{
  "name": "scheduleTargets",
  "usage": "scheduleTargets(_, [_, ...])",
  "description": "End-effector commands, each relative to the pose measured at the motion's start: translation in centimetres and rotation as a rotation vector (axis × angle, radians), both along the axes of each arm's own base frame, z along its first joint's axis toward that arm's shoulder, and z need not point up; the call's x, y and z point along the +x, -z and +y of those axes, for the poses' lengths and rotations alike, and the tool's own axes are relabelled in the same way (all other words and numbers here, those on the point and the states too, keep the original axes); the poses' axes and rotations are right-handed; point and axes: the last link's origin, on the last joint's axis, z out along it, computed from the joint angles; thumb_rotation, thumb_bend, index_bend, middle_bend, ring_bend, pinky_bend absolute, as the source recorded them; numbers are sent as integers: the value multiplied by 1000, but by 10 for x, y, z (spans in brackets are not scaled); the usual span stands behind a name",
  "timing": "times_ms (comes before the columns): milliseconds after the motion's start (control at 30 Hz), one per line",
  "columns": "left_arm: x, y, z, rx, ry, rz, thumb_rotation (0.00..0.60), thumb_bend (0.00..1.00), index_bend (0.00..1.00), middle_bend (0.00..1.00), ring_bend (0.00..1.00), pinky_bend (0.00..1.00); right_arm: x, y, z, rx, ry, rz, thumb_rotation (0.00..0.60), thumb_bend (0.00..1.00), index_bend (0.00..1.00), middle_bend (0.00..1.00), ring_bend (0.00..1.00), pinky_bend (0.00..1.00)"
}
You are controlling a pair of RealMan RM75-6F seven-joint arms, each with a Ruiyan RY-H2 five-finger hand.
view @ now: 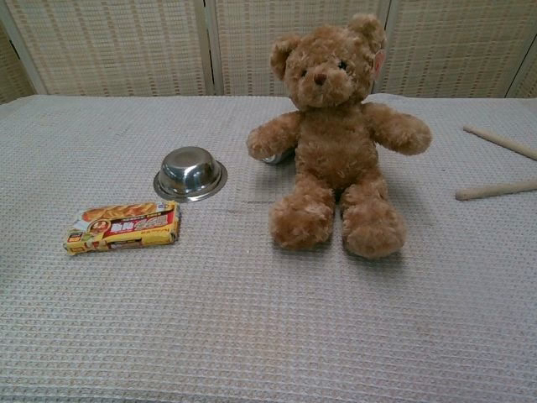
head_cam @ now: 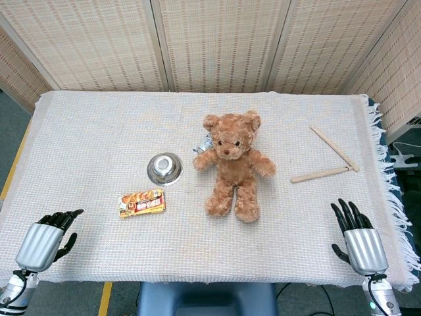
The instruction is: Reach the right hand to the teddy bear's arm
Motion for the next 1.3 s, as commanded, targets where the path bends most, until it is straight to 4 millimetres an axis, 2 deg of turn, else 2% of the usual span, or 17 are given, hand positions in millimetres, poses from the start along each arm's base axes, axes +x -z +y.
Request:
scheduleTargets(33, [0, 0, 0, 1, -2, -1, 600, 437, 210, 331, 351, 483, 0, 1, 0, 0, 7, 0, 600, 76, 0, 3, 0, 240])
scheduleTargets(367, [1, 1, -1, -10, 5, 3, 600, 434, 235, 335, 351, 490, 2, 2, -5, -35, -12, -45, 600, 76, 0, 13, 0, 241])
scheduleTargets(467, [-1, 2, 2, -16, -10, 5, 600, 434, 248, 339, 351, 500, 3, 5, -13, -47, -60, -70, 600, 76, 65, 124, 9, 272])
scheduleTargets(600, [-2, 1, 1, -19, -22, 0, 600, 435, 251, 342, 351, 502, 2, 10, -26, -79, -151, -89, 600, 77, 219, 297, 148, 416])
scheduleTargets(800, [1, 2, 0, -21, -4, 2, 600, 435, 252, 343, 351, 504, 4, 16, -50, -111, -252, -66, 600, 80, 242, 402, 242, 471])
scheduleTargets(933, [-1, 4, 2, -32, -17, 12, 600, 436, 253, 344, 351, 509, 12, 17, -70, -129, -278, -3, 600, 80, 220, 411, 250, 482])
scheduleTargets(1067, [0, 2, 1, -27, -12, 7, 600, 435, 255, 343, 351, 515, 23, 23, -93, -144, -294, 18, 600, 80, 346, 378, 250, 489])
scheduleTargets(1300, [0, 2, 0, -30, -12, 5, 600, 436, 257, 343, 351, 521, 32, 42, -129, -157, -301, 33, 600, 80, 362, 353, 249, 489])
